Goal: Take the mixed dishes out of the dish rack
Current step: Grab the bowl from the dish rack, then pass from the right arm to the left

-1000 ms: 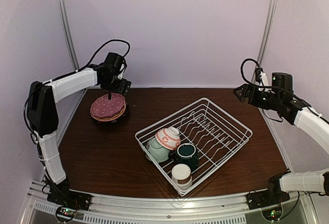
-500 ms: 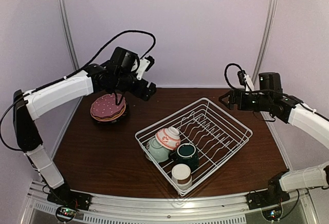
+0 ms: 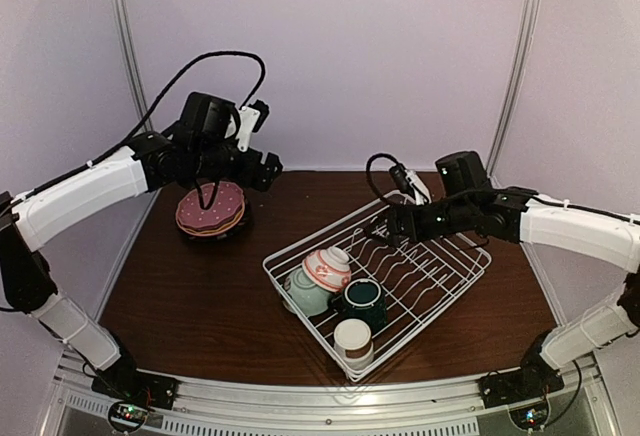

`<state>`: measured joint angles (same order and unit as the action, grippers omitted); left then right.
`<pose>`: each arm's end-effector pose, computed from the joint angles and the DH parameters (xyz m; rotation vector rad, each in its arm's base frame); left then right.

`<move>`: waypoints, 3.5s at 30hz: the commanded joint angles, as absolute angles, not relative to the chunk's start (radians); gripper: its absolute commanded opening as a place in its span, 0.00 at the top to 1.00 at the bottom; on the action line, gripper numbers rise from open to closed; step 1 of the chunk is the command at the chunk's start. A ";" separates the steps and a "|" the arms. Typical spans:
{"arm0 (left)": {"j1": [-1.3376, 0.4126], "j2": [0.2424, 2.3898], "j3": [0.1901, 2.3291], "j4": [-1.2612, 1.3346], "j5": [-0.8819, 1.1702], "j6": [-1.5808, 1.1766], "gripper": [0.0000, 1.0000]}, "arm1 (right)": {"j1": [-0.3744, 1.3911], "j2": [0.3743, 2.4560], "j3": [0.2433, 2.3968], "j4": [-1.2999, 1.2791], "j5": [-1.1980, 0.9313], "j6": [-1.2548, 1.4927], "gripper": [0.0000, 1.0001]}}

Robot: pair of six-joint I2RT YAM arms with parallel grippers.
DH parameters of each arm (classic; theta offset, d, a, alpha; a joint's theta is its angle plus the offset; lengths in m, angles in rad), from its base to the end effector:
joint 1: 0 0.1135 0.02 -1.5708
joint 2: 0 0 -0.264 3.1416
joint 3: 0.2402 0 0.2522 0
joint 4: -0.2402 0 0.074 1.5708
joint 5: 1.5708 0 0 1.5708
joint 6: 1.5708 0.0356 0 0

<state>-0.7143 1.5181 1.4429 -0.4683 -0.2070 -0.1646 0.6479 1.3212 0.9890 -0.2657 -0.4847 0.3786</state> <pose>0.2677 -0.2225 0.3623 0.4543 2.0673 -0.3085 0.2237 0.1901 0.2868 -0.6035 2.2272 1.0869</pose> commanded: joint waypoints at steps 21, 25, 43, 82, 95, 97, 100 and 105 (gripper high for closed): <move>-0.712 1.440 1.357 -0.369 -0.303 -0.226 0.03 | 0.792 1.664 1.182 -0.313 -0.436 0.537 0.16; -0.712 1.431 1.341 -0.361 -0.306 -0.233 0.02 | 0.792 1.697 1.183 -0.285 -0.453 0.562 0.16; -0.712 1.431 1.325 -0.353 -0.305 -0.237 0.03 | 0.782 1.774 1.187 -0.163 -0.503 0.639 0.30; -0.713 1.216 0.968 0.009 0.095 -0.380 0.03 | 0.702 1.578 1.145 -0.043 -0.585 0.689 0.61; -0.794 1.213 0.753 0.526 0.394 -0.601 0.18 | 0.674 1.524 1.153 0.166 -0.610 0.801 0.62; -0.799 1.231 0.753 0.579 0.415 -0.638 0.20 | 0.674 1.525 1.156 0.194 -0.616 0.820 0.62; -0.802 1.269 0.766 0.629 0.426 -0.682 0.24 | 0.675 1.527 1.156 0.227 -0.622 0.844 0.62; -0.804 1.353 0.770 0.745 0.435 -0.778 0.34 | 0.673 1.517 1.146 0.255 -0.632 0.860 0.62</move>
